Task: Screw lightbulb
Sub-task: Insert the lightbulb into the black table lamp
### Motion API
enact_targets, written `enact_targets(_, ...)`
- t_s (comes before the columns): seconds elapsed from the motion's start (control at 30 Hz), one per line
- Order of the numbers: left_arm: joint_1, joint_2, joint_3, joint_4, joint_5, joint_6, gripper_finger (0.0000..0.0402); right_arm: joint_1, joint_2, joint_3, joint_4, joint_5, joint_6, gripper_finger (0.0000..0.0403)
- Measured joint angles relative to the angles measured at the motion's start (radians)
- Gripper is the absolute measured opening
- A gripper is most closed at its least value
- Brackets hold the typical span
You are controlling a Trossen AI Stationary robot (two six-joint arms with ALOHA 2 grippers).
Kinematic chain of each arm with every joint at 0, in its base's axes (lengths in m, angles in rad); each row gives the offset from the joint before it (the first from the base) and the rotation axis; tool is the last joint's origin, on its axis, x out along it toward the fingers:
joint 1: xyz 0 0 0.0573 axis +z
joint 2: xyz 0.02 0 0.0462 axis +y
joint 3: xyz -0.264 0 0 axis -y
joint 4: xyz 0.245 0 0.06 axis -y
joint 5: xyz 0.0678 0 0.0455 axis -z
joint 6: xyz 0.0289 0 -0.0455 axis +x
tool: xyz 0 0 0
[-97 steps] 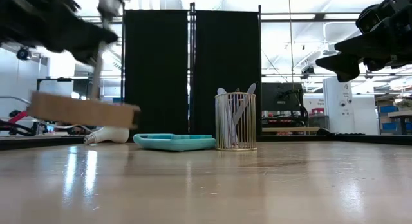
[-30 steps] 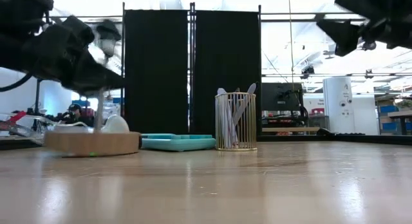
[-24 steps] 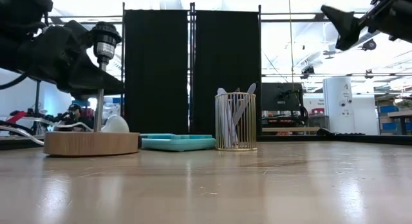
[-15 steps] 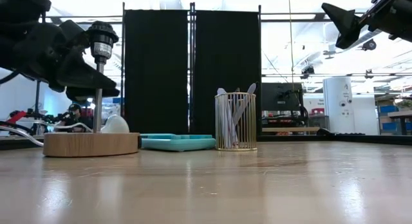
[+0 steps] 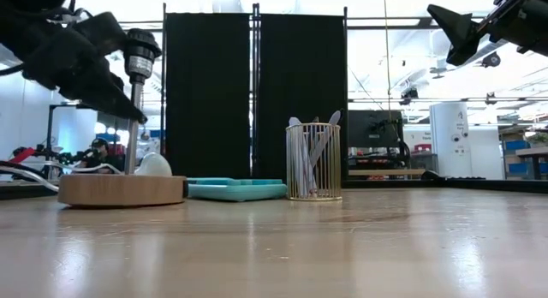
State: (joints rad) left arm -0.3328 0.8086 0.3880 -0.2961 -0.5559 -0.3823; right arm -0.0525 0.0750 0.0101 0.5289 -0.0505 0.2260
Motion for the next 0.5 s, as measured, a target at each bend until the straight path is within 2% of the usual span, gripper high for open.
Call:
enact_targets(0.27,-0.006,0.040,-0.022,0.050,0.019,-0.062,0.0192,0.000,0.000,0.000,0.000,0.000,-0.001,0.0309)
enact_targets(0.5,-0.026,0.042,-0.006,0.043,0.024,-0.049,0.0154,0.000,0.001,0.000,0.000,0.000,-0.002,0.0309)
